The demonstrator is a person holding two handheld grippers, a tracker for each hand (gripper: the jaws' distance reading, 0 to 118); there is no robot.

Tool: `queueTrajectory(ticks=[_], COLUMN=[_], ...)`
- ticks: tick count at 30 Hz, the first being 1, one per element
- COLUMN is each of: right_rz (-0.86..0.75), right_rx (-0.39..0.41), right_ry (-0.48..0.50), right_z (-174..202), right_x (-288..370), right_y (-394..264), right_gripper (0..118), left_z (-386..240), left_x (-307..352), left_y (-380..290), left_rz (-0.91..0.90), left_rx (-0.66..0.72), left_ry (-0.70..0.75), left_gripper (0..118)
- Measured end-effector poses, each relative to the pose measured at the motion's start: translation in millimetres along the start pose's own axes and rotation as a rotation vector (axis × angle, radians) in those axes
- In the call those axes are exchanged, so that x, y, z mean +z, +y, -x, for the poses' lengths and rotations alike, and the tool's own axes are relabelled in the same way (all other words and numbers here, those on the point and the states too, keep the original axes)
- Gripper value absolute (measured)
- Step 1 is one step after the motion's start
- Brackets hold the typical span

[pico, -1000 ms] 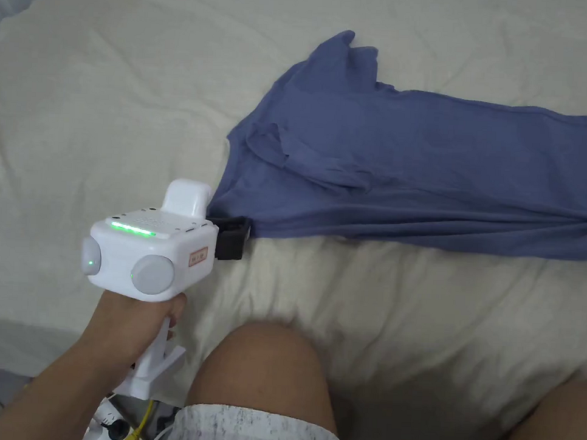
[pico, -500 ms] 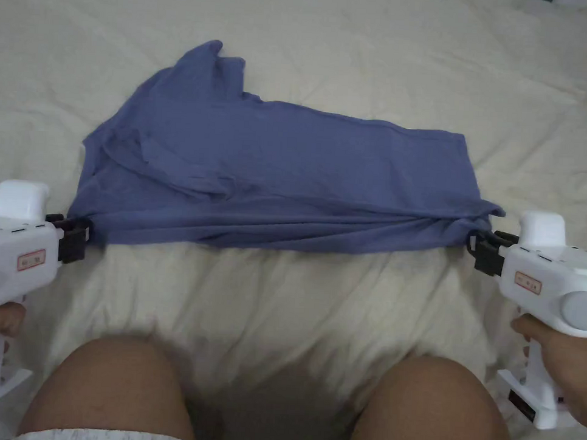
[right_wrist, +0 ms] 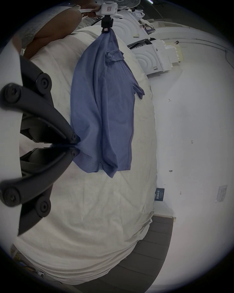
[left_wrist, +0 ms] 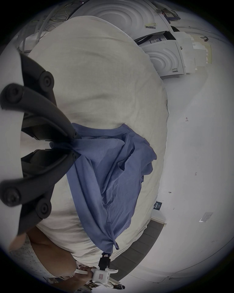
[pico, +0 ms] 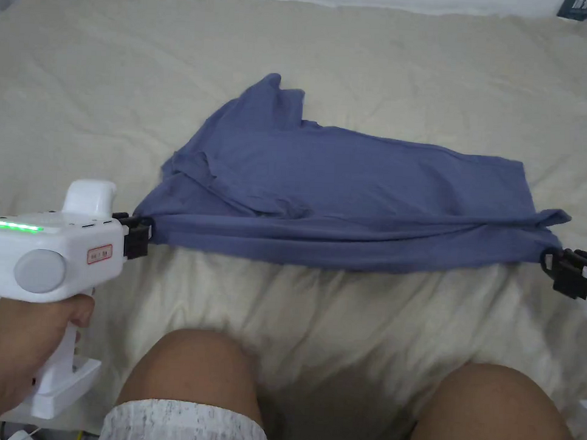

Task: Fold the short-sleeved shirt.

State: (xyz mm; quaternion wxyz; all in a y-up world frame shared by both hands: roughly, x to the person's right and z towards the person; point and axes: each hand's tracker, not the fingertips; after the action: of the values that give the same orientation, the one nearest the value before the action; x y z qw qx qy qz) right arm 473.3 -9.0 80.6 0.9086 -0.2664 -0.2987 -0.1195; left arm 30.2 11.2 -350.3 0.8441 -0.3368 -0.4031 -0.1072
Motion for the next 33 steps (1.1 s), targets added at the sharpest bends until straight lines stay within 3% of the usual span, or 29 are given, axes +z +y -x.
queueTrajectory(ticks=[14, 21, 22, 23, 26, 27, 28, 30, 33], right_rz=[-0.017, 0.040, 0.070, 0.099, 0.111, 0.117, 0.106, 0.097, 0.069], right_rx=[-0.003, -0.022, -0.026, -0.037, -0.061, -0.076, -0.082, -0.084, -0.076], right_ry=[-0.007, -0.027, -0.030, -0.024, -0.087, -0.086, -0.080, -0.115, -0.078], right_z=[12.4, 14.9, 15.4, 15.4, 10.1, 4.1, -1.3, -13.6, -27.0], right_x=[61.6, 61.5, 58.0, 54.5, 53.6, 55.6, 61.3, 72.3, 86.3], right_y=[-40.8, -65.2, -68.7, -72.7, -85.3, -89.9, -92.7, -98.1, -89.1], right_gripper=[4, 5, 12, 33, 71, 105, 118, 112, 111], left_z=[-2.1, -3.8, -3.5, -3.1, 4.5, 12.1, 17.9, 31.6, 37.2], left_x=[46.9, 43.3, 40.4, 37.6, 35.7, 40.0, 44.2, 59.3, 76.1], left_y=[-50.1, -73.1, -76.7, -80.7, -94.8, -100.3, -103.9, -108.1, -98.4], left_rz=[0.007, 0.059, 0.065, 0.071, 0.108, 0.105, 0.103, 0.086, 0.081], left_rx=[-0.002, -0.017, -0.020, -0.024, -0.040, -0.033, -0.027, -0.034, -0.036], left_ry=[-0.013, 0.005, 0.011, 0.020, 0.058, 0.055, 0.058, 0.083, 0.067], left_gripper=[9, 11, 28, 52, 78, 94, 97, 97, 97])
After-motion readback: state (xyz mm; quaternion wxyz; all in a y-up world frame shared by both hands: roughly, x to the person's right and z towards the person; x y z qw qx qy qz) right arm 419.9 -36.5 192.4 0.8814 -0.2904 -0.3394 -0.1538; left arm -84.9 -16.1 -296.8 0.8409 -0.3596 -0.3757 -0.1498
